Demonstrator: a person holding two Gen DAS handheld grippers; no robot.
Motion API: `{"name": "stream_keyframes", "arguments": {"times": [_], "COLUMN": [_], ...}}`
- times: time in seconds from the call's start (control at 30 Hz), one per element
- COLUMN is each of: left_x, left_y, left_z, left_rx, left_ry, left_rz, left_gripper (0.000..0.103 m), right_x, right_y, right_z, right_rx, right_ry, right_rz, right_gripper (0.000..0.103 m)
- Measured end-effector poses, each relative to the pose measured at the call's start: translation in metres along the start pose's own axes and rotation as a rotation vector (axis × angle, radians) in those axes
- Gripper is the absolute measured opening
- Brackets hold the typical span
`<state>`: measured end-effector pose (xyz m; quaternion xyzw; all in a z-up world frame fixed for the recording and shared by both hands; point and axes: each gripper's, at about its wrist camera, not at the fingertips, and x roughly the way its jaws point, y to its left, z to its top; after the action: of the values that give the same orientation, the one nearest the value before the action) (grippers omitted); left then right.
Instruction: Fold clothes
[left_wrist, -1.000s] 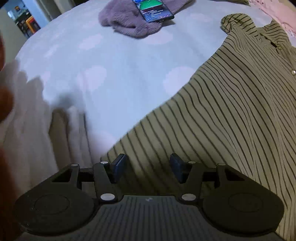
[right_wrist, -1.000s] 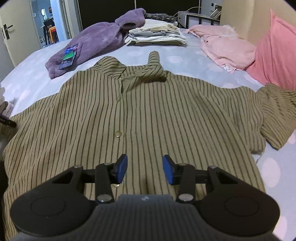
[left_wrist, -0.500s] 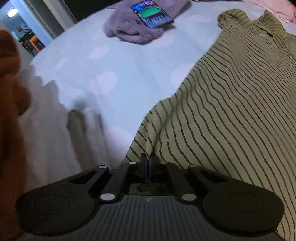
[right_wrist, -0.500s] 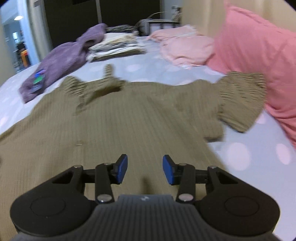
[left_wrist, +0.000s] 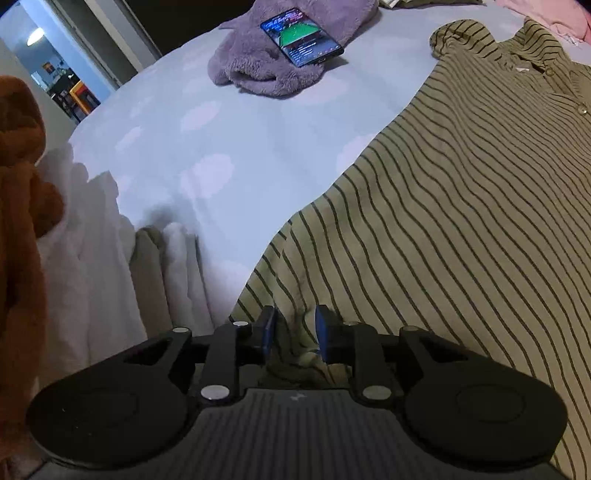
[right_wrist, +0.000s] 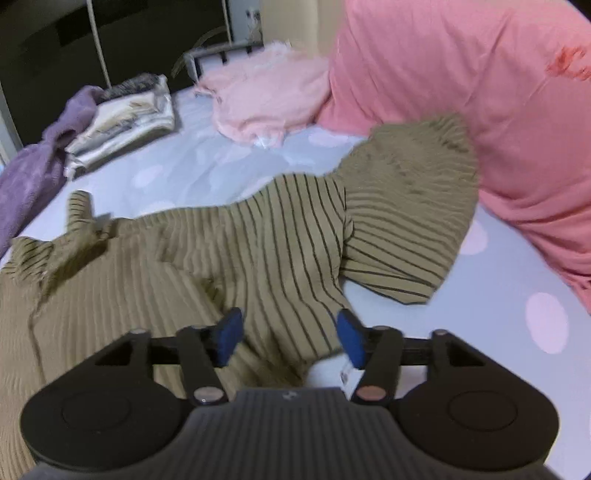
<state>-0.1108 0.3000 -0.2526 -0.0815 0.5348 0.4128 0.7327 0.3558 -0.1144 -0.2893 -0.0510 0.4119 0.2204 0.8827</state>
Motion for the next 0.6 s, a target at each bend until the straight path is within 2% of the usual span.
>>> {"name": "stream_keyframes", "arguments": {"times": [0.1, 0.13, 0.17, 0.23, 0.3, 0.43, 0.53, 0.6], "left_x": [0.004, 0.005, 0.006, 0.007, 0.009, 0.016, 0.02, 0.02], "left_y": [0.003, 0.004, 0.005, 0.006, 0.006, 0.001, -0.002, -0.003], "left_z": [0.0, 0.001, 0.001, 0.001, 0.002, 0.004, 0.005, 0.005], "left_rx": [-0.035, -0.047, -0.058, -0.08, -0.095, -0.091, -0.083, -0.075], "left_ry": [0.001, 0.005, 0.008, 0.014, 0.025, 0.054, 0.071, 0.076], "left_rz": [-0.01, -0.015, -0.021, -0.032, -0.042, -0.044, -0.046, -0.045], "left_gripper": [0.022, 0.022, 0.022, 0.022, 0.022, 0.022, 0.022, 0.022], "right_x": [0.033, 0.041, 0.047, 0.045, 0.032, 0.004, 0.003, 0.017], "right_y": [-0.009, -0.013, -0.017, -0.019, -0.025, -0.053, -0.065, -0.067], "right_z": [0.006, 0.007, 0.008, 0.011, 0.022, 0.05, 0.059, 0.056], "right_rx": [0.035, 0.047, 0.056, 0.016, -0.031, -0.031, -0.035, -0.048], "right_ry": [0.065, 0.098, 0.133, 0.123, 0.041, -0.077, -0.06, 0.014], "right_rz": [-0.045, -0.042, -0.031, -0.045, -0.077, -0.129, -0.13, -0.151], "right_gripper": [0.068, 0.063, 0.011, 0.002, 0.002, 0.002, 0.002, 0.005]}}
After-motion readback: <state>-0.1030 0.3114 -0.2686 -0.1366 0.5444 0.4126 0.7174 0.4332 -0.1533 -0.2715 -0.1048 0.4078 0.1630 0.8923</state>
